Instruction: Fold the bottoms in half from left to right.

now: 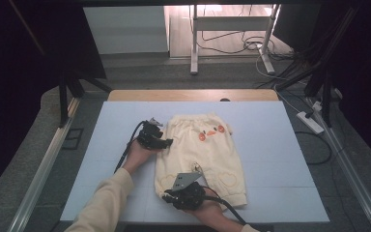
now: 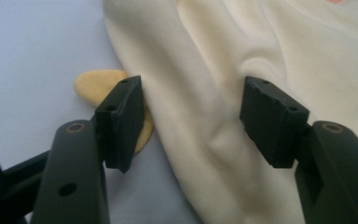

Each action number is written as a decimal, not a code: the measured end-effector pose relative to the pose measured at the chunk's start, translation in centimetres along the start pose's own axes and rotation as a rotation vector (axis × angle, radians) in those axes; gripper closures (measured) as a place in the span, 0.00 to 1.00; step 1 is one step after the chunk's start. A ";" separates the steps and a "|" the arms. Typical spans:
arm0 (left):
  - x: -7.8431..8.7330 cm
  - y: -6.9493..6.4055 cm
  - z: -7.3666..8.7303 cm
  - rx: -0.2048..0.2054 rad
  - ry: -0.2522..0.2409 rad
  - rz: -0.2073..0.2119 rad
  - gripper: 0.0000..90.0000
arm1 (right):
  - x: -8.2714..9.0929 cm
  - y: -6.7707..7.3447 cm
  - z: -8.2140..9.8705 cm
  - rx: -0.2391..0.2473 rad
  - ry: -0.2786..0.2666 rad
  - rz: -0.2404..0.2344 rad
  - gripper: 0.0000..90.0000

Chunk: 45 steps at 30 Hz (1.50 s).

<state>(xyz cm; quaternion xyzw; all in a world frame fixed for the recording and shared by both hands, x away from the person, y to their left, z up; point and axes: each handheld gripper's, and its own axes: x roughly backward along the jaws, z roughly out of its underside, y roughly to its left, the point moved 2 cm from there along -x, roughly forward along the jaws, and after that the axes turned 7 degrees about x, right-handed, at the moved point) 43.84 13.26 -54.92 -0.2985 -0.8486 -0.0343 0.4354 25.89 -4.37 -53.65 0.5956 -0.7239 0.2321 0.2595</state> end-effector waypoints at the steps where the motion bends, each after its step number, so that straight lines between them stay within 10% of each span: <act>1: 0.0 0.0 0.0 -0.003 0.001 -0.004 0.44 | 0.0 0.0 0.0 0.002 0.000 0.000 0.84; 14: -0.1 0.1 0.0 0.007 0.008 -0.047 0.34 | 0.0 0.0 0.0 0.004 -0.001 0.002 0.84; 29: -0.1 -0.9 0.0 0.002 0.014 0.031 0.82 | -0.1 0.0 0.1 0.006 0.003 -0.001 0.84; 45: 1.1 -0.4 -0.4 -0.008 -0.022 0.061 0.90 | 0.3 0.0 -0.1 0.008 -0.029 0.006 0.86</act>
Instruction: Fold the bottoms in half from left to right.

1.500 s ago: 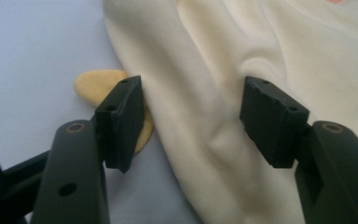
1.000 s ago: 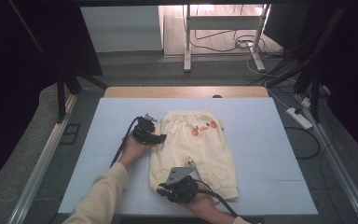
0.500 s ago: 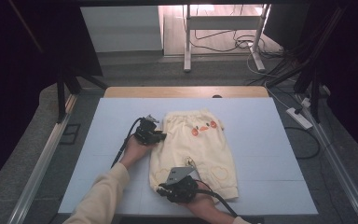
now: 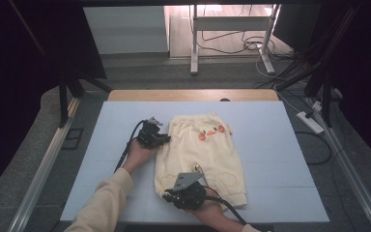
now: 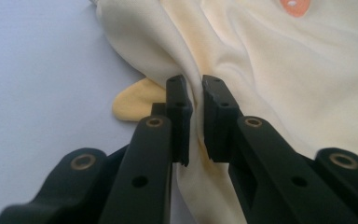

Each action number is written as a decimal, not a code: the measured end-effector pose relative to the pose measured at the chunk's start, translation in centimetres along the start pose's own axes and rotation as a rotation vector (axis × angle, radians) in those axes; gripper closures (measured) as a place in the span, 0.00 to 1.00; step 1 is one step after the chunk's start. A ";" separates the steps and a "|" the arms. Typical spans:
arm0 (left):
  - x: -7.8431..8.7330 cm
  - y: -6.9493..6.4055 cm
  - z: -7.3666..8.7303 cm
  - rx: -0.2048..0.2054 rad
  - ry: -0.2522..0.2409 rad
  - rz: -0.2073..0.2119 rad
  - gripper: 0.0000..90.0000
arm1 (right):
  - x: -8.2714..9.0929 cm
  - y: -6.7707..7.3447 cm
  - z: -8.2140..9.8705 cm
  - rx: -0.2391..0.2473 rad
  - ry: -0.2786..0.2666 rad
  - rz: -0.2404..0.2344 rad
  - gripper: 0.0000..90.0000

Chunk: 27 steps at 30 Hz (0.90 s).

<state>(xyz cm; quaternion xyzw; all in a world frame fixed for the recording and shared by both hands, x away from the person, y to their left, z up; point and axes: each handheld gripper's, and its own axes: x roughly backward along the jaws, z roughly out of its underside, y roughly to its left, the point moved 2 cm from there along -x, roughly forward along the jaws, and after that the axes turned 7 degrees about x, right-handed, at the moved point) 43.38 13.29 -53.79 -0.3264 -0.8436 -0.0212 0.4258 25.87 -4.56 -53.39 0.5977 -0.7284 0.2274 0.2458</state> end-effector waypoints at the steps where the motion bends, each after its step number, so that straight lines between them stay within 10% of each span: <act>1: 0.1 0.0 0.0 0.003 -0.003 0.004 0.90 | 0.1 0.0 0.0 0.000 -0.002 -0.001 0.86; 27: 2.5 0.6 -0.8 0.045 -0.059 0.053 0.91 | 1.1 0.1 -0.8 -0.005 -0.077 0.008 0.87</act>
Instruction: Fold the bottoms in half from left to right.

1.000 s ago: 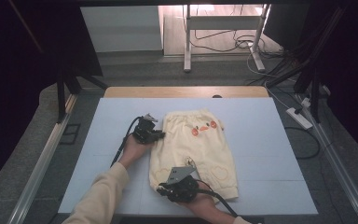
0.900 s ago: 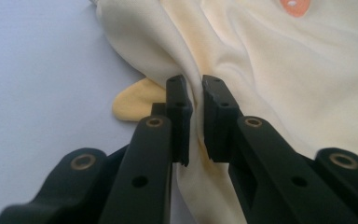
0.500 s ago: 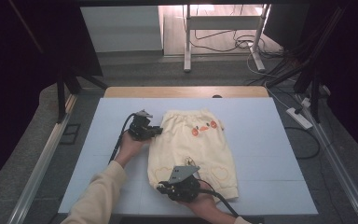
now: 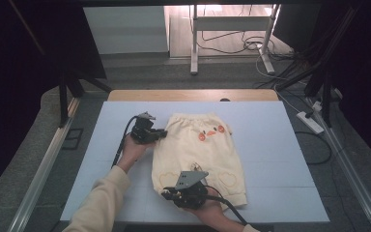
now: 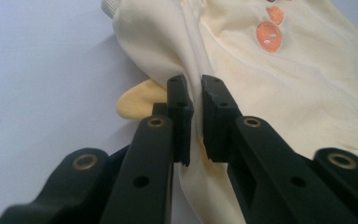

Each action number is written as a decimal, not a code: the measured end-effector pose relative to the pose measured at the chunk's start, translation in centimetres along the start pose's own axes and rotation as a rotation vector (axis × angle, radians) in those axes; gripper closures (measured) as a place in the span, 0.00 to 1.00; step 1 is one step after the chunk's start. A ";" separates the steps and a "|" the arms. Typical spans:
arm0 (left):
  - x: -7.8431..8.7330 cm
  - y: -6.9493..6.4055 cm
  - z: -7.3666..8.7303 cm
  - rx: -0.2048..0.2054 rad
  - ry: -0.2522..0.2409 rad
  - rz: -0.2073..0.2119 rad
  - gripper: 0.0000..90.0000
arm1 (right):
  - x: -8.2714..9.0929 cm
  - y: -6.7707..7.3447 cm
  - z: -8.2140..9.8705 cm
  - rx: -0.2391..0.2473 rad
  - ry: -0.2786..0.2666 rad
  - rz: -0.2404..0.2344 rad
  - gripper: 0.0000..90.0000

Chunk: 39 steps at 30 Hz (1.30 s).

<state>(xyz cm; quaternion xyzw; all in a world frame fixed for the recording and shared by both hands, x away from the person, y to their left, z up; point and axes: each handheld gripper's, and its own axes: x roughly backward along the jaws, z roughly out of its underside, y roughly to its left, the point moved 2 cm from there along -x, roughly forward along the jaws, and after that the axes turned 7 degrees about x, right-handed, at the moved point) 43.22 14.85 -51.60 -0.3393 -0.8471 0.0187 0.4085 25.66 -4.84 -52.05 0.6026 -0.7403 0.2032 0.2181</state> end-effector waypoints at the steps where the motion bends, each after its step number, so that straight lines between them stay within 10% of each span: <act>1: 0.0 0.0 0.0 0.000 0.000 0.000 0.91 | 0.0 0.0 0.0 -0.001 0.000 0.000 0.87; 39: 4.9 0.3 -1.3 0.034 -0.112 0.008 0.91 | 1.8 0.2 -3.7 0.037 -0.154 0.007 0.88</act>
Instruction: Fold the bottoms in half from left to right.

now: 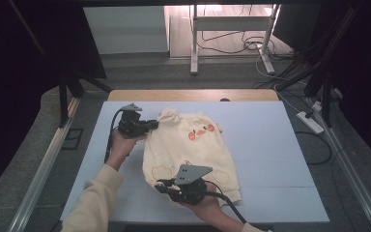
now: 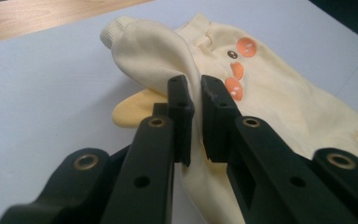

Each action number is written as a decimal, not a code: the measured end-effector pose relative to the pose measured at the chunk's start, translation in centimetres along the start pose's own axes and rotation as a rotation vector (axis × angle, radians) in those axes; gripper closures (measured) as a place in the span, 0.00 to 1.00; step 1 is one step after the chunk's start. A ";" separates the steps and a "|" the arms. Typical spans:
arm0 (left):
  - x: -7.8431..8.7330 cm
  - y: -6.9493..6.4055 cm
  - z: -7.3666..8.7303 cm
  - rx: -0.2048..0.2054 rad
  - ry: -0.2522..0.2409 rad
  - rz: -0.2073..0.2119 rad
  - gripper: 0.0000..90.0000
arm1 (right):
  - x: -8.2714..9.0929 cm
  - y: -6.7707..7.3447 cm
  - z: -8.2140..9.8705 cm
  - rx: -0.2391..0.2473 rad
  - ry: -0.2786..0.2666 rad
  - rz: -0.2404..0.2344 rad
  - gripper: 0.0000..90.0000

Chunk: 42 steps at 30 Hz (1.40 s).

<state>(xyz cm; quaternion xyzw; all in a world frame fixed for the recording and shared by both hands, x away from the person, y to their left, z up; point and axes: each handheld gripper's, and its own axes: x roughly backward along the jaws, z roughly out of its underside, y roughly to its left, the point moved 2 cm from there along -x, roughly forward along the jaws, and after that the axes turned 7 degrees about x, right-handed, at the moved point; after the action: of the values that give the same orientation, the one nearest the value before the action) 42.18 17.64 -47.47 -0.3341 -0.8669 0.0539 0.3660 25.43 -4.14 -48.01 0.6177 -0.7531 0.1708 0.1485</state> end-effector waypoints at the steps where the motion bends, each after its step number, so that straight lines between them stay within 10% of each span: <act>1: -0.1 0.0 0.0 -0.003 0.006 -0.004 0.91 | 0.1 -0.1 0.0 0.001 -0.001 0.002 0.88; 42: -2.3 -2.3 -1.1 -0.032 0.029 -0.005 0.91 | 5.5 -2.2 3.7 -0.127 0.023 0.093 0.90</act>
<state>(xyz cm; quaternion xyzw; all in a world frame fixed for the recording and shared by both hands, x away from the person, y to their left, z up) 42.88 14.28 -47.29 -0.3383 -0.8632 0.0345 0.3731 26.43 -11.01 -48.72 0.5694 -0.7885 0.1366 0.1879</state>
